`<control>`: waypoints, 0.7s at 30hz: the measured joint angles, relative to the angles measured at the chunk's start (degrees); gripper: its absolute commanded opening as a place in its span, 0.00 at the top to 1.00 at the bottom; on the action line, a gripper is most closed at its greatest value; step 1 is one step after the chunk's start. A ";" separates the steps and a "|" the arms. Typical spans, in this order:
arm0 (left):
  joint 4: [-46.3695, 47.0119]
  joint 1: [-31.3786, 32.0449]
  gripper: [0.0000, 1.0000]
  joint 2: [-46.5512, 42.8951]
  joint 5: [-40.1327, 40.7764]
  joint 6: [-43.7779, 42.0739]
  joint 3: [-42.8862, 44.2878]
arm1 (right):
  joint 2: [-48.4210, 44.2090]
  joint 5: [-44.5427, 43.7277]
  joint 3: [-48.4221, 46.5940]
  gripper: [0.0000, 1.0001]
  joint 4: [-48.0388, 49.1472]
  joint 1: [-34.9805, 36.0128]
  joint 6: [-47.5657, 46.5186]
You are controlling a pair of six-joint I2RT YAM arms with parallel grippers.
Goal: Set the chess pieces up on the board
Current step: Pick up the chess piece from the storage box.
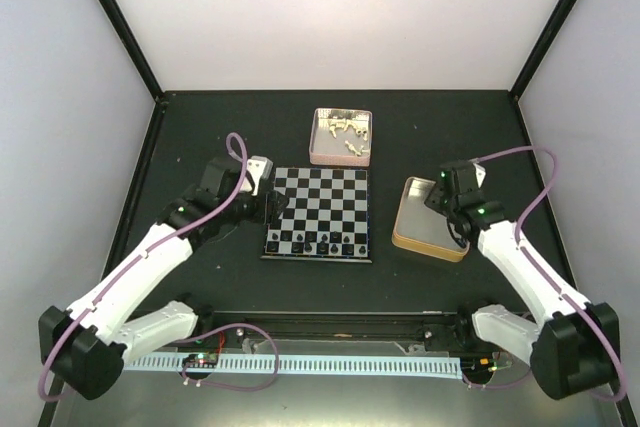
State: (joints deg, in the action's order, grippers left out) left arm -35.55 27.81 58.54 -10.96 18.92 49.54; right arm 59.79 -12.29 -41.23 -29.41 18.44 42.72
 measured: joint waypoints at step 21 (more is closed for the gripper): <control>17.57 0.00 0.38 -2.16 -9.90 5.49 -7.78 | 27.30 1.07 -2.54 0.59 6.12 -14.27 -14.29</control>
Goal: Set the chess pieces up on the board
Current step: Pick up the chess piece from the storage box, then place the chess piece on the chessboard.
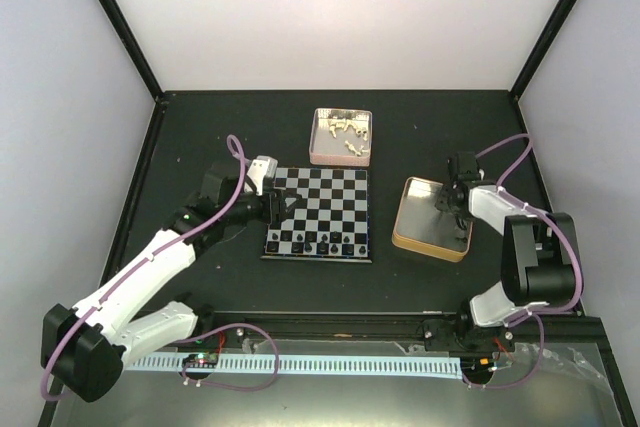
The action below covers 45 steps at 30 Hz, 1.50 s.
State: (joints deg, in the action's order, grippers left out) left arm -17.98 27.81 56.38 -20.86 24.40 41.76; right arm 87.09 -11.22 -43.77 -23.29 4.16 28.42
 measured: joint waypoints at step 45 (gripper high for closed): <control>4.85 0.00 0.35 1.55 -6.45 2.80 -0.13 | -17.51 25.44 3.41 0.86 6.88 0.66 -4.52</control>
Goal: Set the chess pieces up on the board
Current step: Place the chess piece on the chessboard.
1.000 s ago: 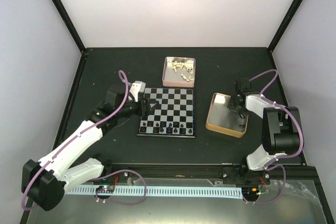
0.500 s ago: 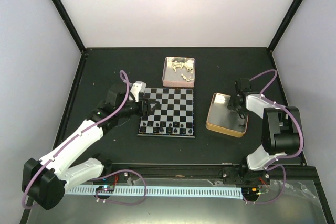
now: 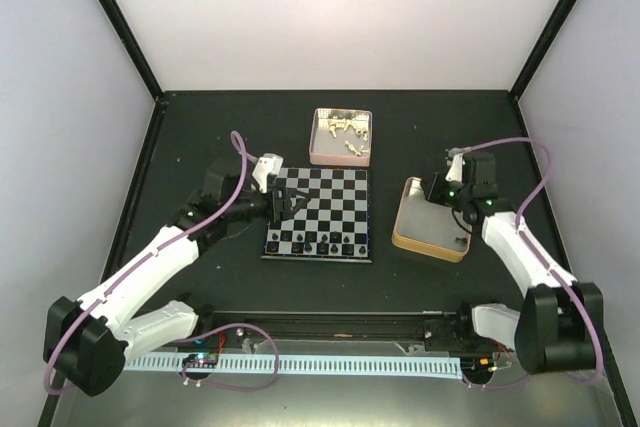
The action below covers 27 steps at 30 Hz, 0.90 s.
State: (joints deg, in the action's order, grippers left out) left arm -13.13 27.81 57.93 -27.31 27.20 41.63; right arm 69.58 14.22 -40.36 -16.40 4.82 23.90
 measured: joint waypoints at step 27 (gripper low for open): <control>11.04 1.57 0.67 8.44 -24.39 14.08 3.23 | -1.44 32.96 -5.25 0.86 15.19 31.74 -7.13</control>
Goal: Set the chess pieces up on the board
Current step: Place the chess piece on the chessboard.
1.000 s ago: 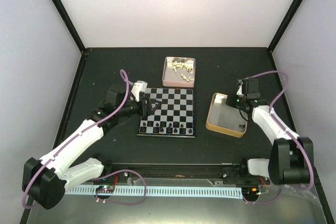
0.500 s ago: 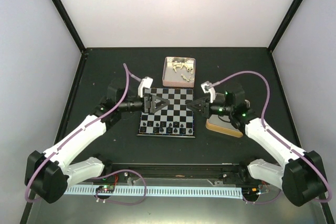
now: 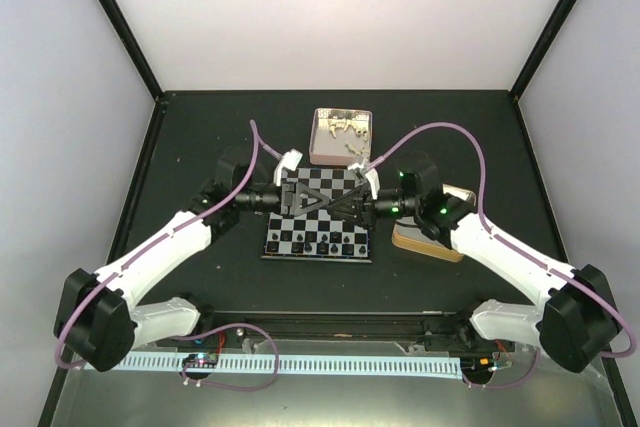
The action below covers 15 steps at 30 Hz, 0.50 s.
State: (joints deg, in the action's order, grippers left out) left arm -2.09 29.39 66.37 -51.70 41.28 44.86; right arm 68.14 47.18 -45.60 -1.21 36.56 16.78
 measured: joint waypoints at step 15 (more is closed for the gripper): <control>-1.53 1.14 0.99 3.87 -0.42 -1.77 0.00 | 3.61 -5.07 -1.31 0.54 -5.38 1.75 -3.08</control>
State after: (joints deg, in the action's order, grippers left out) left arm -3.62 30.52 70.24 -52.12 39.51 44.86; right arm 71.75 42.11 -46.92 -6.59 38.30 13.69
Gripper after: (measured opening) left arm 0.064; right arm 0.304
